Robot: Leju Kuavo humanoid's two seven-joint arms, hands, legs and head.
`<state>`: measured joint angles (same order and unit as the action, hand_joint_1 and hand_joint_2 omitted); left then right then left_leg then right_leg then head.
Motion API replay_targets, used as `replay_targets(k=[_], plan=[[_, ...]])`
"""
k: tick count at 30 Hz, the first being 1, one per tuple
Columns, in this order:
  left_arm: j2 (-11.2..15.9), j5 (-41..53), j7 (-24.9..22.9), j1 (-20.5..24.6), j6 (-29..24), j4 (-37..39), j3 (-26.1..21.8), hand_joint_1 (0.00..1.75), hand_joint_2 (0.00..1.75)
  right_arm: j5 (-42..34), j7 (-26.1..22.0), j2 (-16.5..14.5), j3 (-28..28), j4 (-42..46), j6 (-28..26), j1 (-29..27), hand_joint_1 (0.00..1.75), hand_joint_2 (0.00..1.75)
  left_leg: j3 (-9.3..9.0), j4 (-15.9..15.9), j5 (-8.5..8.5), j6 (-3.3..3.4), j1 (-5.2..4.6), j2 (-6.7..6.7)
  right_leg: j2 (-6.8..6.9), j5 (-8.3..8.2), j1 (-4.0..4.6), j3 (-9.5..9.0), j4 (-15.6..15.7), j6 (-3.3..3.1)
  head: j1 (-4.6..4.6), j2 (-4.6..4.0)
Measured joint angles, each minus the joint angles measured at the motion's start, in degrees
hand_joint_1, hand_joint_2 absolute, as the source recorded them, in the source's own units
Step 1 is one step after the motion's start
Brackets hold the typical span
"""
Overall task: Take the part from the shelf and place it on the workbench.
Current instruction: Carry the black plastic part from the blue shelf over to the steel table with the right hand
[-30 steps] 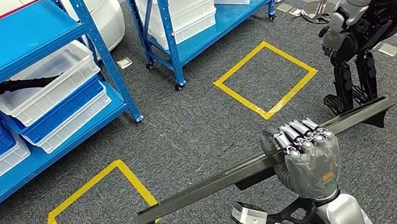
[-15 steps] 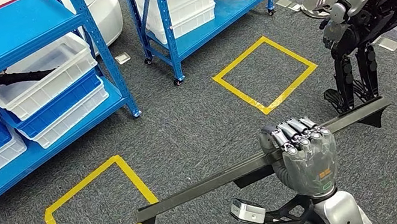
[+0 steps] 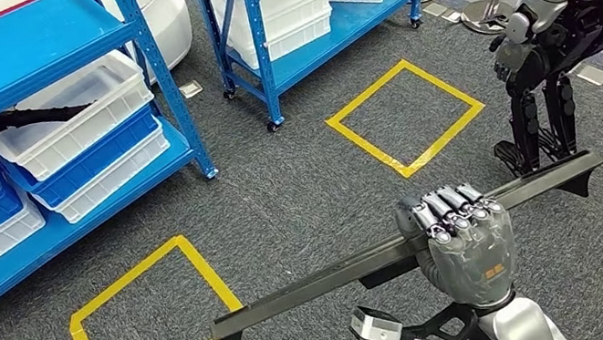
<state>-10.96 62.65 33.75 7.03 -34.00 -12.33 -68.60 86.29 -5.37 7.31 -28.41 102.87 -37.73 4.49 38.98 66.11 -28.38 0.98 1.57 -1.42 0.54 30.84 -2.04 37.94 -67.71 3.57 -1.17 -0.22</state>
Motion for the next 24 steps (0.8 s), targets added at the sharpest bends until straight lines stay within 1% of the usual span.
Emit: replay_targets(k=[1, 2, 3, 4, 5, 6, 8, 9, 12, 13, 14, 24], plan=[[0.0, 0.0, 0.0, 0.0, 0.0, 0.0, 0.0, 0.00, 1.75, 0.2, 0.1, -0.1, 0.0, 0.0, 0.0, -0.1, 1.75, 1.75, -0.06, 0.0, -0.16, -0.15, -0.08, 0.03, 0.09, -0.49, -0.05, -0.89, 1.6, -0.30, -0.07, 0.00], [0.1, 0.0, -0.1, 0.0, 0.0, 0.0, 0.0, 0.00, 1.75, 0.3, 0.2, -0.3, 0.0, 0.1, 0.0, -0.2, 1.75, 1.75, -0.10, -0.1, -0.16, 0.15, -0.23, 0.04, 0.00, -0.69, 0.01, -0.97, 1.8, -0.75, 0.05, 0.00], [0.1, 0.0, -0.1, 0.0, 0.0, 0.0, 0.1, 0.00, 1.75, 0.4, 0.2, -0.5, 0.0, 0.2, 0.0, -0.2, 1.75, 1.75, -0.18, -0.2, -0.12, 0.70, -0.24, 0.04, -0.15, -0.87, -0.08, -1.15, 1.9, -1.18, 0.31, 0.00], [0.1, 0.1, -0.1, 0.0, 0.0, 0.0, 0.1, 0.00, 1.75, 0.4, 0.3, -0.6, 0.0, 0.2, 0.0, -0.3, 1.75, 1.75, -0.27, -0.4, 0.02, 1.29, -0.24, 0.03, -0.18, -0.93, -0.04, -1.13, 1.9, -1.28, 0.55, 0.00], [0.1, 0.1, -0.1, 0.0, 0.0, 0.0, 0.1, 0.00, 1.75, 0.5, 0.3, -0.7, 0.0, 0.2, 0.0, -0.3, 1.75, 1.75, -0.34, -0.5, 0.21, 1.56, -0.24, 0.02, -0.21, -0.97, 0.05, -1.13, 1.9, -1.36, 0.72, -0.01], [0.1, 0.1, -0.1, 0.0, 0.0, 0.0, 0.1, 0.00, 1.75, 0.5, 0.3, -0.8, 0.0, 0.2, 0.0, -0.3, 1.75, 1.75, -0.43, -0.7, 0.28, 1.53, -0.23, 0.02, -0.24, -0.99, 0.13, -1.11, 1.9, -1.41, 0.82, 0.00], [0.1, 0.1, -0.1, 0.0, 0.0, 0.0, 0.1, 0.00, 1.75, 0.5, 0.3, -0.8, 0.0, 0.2, 0.0, -0.3, 1.75, 1.75, -0.65, -1.1, 0.51, 1.09, -0.21, 0.01, -0.24, -1.00, 0.21, -1.10, 1.9, -1.53, 0.92, 0.00], [0.1, 0.1, -0.1, 0.0, 0.0, 0.0, 0.2, 0.00, 1.75, 0.5, 0.3, -0.8, 0.0, 0.2, 0.0, -0.3, 1.75, 1.75, -0.74, -1.3, 0.63, 0.73, -0.21, 0.01, -0.24, -1.01, 0.22, -1.08, 1.9, -1.60, 0.96, 0.00], [0.1, 0.1, -0.1, 0.0, 0.0, 0.0, 0.2, 0.00, 1.75, 0.6, 0.3, -0.8, 0.0, 0.2, 0.0, -0.3, 1.75, 1.75, -0.92, -1.8, 0.82, -0.80, -0.21, 0.02, -0.24, -1.01, 0.23, -0.99, 1.9, -1.71, 1.00, 0.00], [0.1, 0.1, -0.1, 0.0, 0.0, 0.0, 0.2, 0.00, 1.75, 0.7, 0.3, -0.8, 0.0, 0.2, 0.0, -0.3, 1.75, 1.75, -0.96, -1.9, 0.84, -1.14, -0.21, 0.02, -0.24, -1.01, 0.24, -0.97, 1.9, -1.71, 1.00, 0.00], [0.1, 0.2, -0.1, 0.0, 0.1, 0.0, 0.2, 0.00, 1.75, 0.8, 0.3, -0.8, 0.0, 0.3, 0.1, -0.3, 1.75, 1.75, -0.98, -1.9, 0.85, -1.33, -0.22, 0.02, -0.24, -1.01, 0.25, -0.96, 2.0, -1.72, 1.00, 0.00], [0.0, 0.8, -0.5, 0.0, 0.2, 0.0, 0.4, 0.00, 1.75, 2.8, 0.9, -1.1, 0.0, 1.4, 0.1, -1.5, 1.75, 1.75, -1.01, -2.0, 0.85, -1.47, -0.39, 0.04, -0.23, -1.09, 0.45, -1.33, 2.7, -1.76, 0.96, 0.00]])
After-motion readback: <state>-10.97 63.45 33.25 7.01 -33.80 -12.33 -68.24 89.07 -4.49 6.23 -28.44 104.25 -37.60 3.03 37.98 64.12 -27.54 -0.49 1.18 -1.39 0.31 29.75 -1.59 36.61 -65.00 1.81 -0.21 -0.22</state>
